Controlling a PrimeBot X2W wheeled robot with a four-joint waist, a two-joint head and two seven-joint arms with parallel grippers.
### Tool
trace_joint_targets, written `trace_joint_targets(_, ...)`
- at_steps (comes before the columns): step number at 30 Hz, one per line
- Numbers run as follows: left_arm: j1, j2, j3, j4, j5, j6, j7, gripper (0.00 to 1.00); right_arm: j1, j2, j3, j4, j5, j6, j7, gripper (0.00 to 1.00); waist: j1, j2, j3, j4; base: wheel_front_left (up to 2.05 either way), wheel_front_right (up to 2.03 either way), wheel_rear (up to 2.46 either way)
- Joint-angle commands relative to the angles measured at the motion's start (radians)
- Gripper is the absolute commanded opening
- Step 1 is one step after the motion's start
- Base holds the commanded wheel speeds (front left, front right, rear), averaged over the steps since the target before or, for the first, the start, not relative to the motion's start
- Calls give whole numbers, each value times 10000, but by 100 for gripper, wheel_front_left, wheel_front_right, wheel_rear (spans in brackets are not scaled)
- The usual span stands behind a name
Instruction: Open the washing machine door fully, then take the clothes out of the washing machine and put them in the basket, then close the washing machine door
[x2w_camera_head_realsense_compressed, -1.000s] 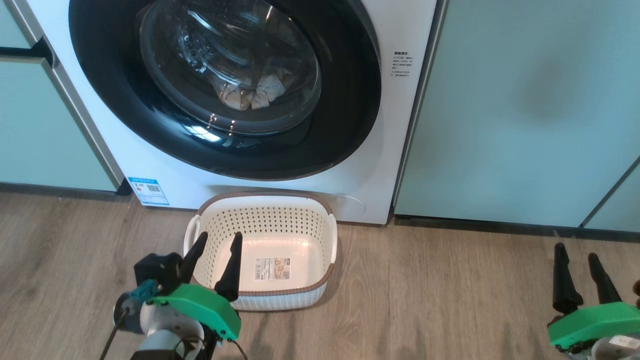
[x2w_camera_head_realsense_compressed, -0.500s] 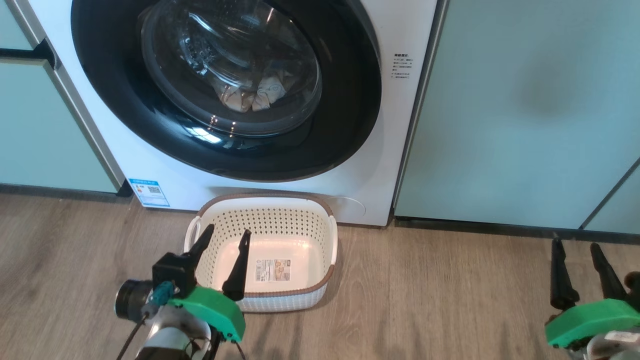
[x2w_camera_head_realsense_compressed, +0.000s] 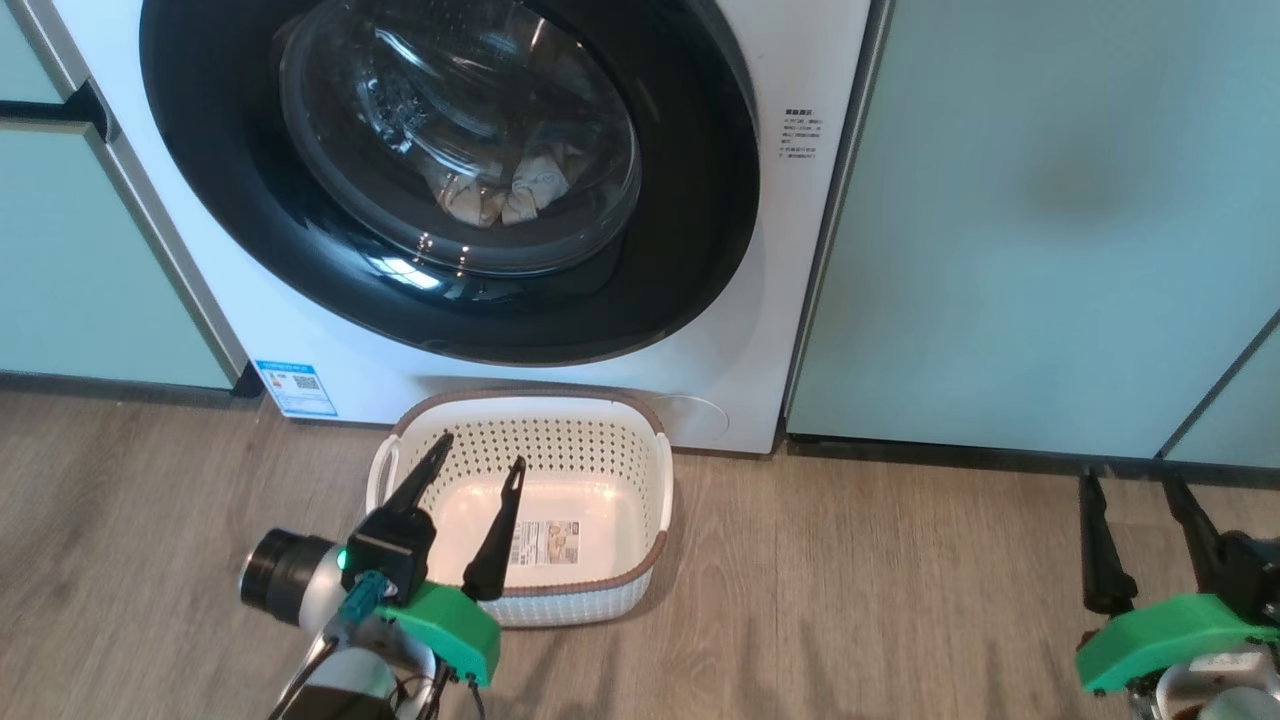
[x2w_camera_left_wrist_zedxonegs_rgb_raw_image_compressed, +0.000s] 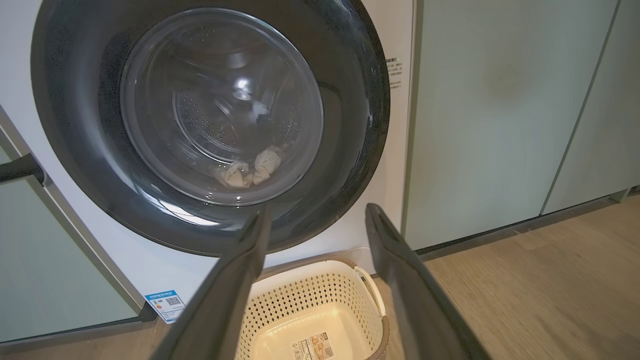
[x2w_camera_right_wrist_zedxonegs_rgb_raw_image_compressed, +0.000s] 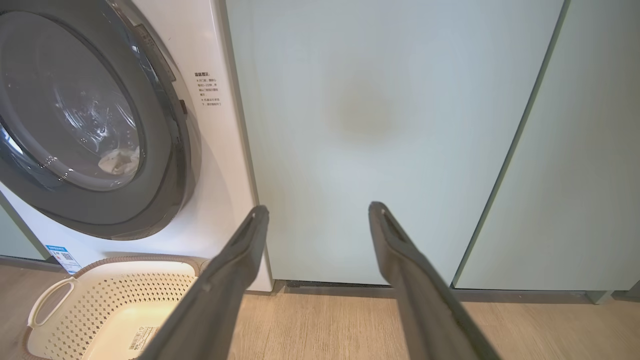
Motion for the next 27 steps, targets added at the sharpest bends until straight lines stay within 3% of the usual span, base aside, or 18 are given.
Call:
trace_joint_targets(1,-601,183,366,-294,86,76,-105,100,-525,-201,209,-273,-126,-32,-137,100,1,-1,5,-2,0,0,0)
trace_joint_targets(27,-814,-185,1069,746,-495,-48,-105,100,-470,-22,-11,-291,2,-32,-137,100,1,-1,113,-18,0,0,0)
